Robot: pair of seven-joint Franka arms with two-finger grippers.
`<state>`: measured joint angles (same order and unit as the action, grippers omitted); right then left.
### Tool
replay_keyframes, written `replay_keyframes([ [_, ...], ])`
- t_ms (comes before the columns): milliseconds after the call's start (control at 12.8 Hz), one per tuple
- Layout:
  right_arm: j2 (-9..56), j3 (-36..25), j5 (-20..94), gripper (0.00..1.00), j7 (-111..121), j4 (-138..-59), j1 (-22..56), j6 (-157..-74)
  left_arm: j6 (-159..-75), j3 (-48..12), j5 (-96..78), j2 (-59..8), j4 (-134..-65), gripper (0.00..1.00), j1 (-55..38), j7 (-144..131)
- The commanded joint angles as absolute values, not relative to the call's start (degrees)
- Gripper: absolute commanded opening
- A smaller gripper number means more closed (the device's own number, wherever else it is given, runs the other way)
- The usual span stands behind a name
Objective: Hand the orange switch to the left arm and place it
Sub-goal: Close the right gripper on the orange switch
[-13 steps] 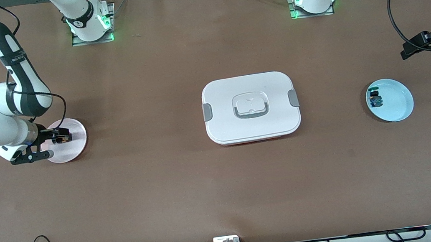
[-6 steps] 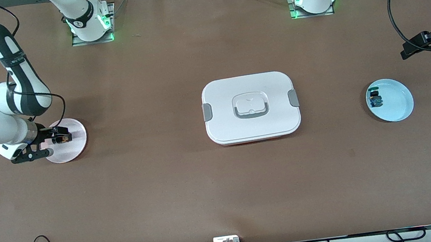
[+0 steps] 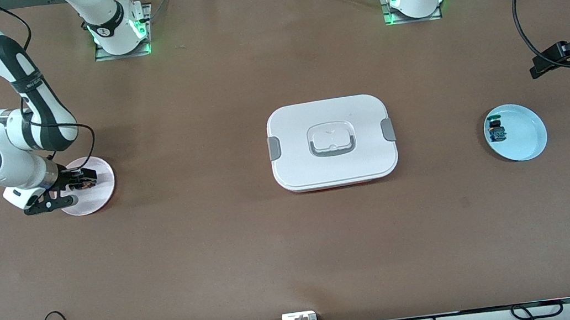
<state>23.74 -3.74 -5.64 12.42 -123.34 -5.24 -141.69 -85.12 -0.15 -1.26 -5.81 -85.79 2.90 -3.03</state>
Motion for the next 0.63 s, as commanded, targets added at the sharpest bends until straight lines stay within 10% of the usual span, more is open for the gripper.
replay_keyframes([
  [0, 23.0, -3.3, -6.3, 1.0, 15.3, -124.6, -6.0, -143.2, -83.9, -0.2, -2.2, -6.6, -83.9, 1.0, 3.0, -3.4],
  [547, 23.9, -3.3, -6.2, 1.0, 17.5, -124.6, -7.4, -143.7, -83.9, -0.2, -2.2, -6.6, -83.9, 1.0, 3.1, -3.5],
])
